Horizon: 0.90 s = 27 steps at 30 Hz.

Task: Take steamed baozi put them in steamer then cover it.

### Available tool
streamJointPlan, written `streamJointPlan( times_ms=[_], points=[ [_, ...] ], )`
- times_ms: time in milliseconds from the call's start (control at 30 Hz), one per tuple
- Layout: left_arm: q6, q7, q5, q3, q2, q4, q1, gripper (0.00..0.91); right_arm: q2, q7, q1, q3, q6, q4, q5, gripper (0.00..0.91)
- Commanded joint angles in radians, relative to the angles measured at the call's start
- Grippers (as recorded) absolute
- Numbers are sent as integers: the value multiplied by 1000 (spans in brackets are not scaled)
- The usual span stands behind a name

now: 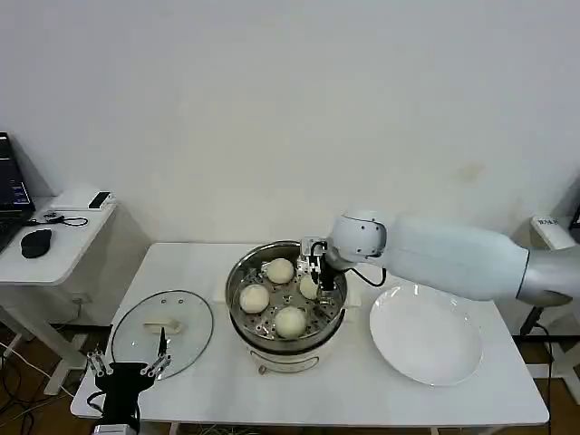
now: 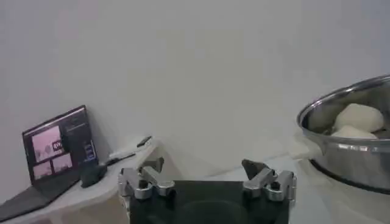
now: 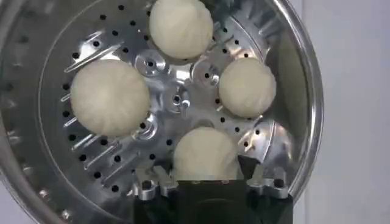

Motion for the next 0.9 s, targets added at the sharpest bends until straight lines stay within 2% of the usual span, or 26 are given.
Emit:
streamJointPlan(
  times_ms=[33,67,133,167,233,267,300,367,400,467,500,567,600,633,767,833,867,900],
  points=[
    [0,1,1,2,-1,2,-1,907,-58,72,-14,110,-1,89,71,907],
    [0,1,1,2,0,2,-1,907,-68,93,-18,133,2,102,86,907],
    [0,1,1,2,0,4,-2,907,-105,188,-43,205,7,141,126,907],
    [0,1,0,1,1,5,-3,907,-117,208,-52,222,12,157,130,907],
    [-1,0,-1,-2,2,7,-5,907,-158,319,-105,298,48,201,172,907],
    [-1,-1,-2,-3,2,8,-5,907,-166,355,-117,310,54,210,176,907],
    [-1,-1,-3,-4,3,9,-6,907,-199,432,-175,381,73,246,174,907],
    [-1,-1,-6,-5,4,11,-9,907,-230,503,-282,475,113,291,176,907],
    [-1,-2,-6,-5,4,11,-9,907,-262,549,-385,562,161,324,151,907],
    [-1,-2,-8,-6,6,18,-15,907,-286,599,-494,663,205,366,148,907],
    [-2,-2,-8,-6,7,22,-16,907,-306,637,-624,790,261,394,114,907],
    [-2,-3,-8,-5,8,28,-22,907,-312,636,-771,887,342,418,35,907],
    [-2,-3,-9,-5,8,30,-24,907,-314,667,-885,945,387,433,-11,907],
    [-2,-4,-11,-4,9,34,-28,907,-304,663,-948,1060,433,441,-48,907],
    [-5,-1,-14,0,7,50,-47,907,-188,653,-1347,1361,597,466,-225,907],
    [-19,1,-14,0,5,67,-54,907,-149,646,-1434,1453,628,469,-265,907],
    [-22,2,-14,1,5,70,-55,907,-94,641,-1545,1558,706,464,-292,907],
    [-23,-2,-11,3,7,78,-54,907,-83,636,-1568,1577,727,463,-298,907]
  ],
)
